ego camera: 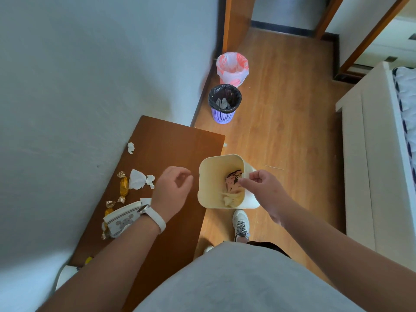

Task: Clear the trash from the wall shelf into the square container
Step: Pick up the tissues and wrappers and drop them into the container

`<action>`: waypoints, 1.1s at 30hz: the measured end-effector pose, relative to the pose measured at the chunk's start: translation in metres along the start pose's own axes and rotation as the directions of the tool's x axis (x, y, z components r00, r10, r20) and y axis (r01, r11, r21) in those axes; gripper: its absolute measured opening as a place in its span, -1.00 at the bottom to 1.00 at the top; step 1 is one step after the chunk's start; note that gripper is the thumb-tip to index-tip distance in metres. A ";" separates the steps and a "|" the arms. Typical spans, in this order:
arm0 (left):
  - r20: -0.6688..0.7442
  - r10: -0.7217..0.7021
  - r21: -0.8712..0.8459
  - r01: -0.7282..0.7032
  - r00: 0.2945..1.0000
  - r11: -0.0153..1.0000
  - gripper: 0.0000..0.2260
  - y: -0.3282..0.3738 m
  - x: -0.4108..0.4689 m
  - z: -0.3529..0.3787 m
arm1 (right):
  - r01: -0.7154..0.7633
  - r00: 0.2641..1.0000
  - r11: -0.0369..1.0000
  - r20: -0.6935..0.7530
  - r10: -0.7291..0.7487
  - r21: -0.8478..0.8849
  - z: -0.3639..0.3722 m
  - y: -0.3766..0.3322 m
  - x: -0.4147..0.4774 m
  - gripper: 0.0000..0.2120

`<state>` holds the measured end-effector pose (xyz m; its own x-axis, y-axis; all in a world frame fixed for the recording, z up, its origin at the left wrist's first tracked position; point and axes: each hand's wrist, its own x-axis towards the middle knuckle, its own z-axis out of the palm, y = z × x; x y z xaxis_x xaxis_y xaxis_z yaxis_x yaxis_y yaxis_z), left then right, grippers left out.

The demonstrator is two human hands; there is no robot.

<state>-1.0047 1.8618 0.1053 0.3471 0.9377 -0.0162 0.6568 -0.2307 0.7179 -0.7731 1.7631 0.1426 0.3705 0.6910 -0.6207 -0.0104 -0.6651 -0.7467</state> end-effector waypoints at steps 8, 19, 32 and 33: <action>-0.039 -0.454 0.333 0.440 0.890 0.834 -0.59 -0.075 0.014 -0.013 | -0.022 1.000 1.000 0.012 0.022 0.009 -0.002 -0.002 0.007 -0.61; -0.004 -0.477 0.476 0.421 0.879 0.772 -0.67 -0.103 0.027 -0.003 | -0.023 0.999 1.000 0.038 0.023 -0.008 -0.004 -0.003 0.023 -0.66; 0.032 -0.387 0.522 0.315 0.921 0.793 -0.77 -0.093 0.031 0.009 | -0.019 1.000 1.000 0.018 0.019 0.014 -0.023 -0.011 0.028 -0.74; 0.036 -0.394 0.521 0.319 0.919 0.792 -0.77 -0.093 0.031 0.009 | -0.019 1.000 1.000 0.013 0.019 0.018 -0.023 -0.011 0.027 -0.74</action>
<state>-1.0486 1.9100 0.0315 0.0842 0.9428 -0.3225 0.9794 -0.0187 0.2010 -0.7411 1.7826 0.1392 0.3583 0.6818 -0.6378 -0.0339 -0.6732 -0.7387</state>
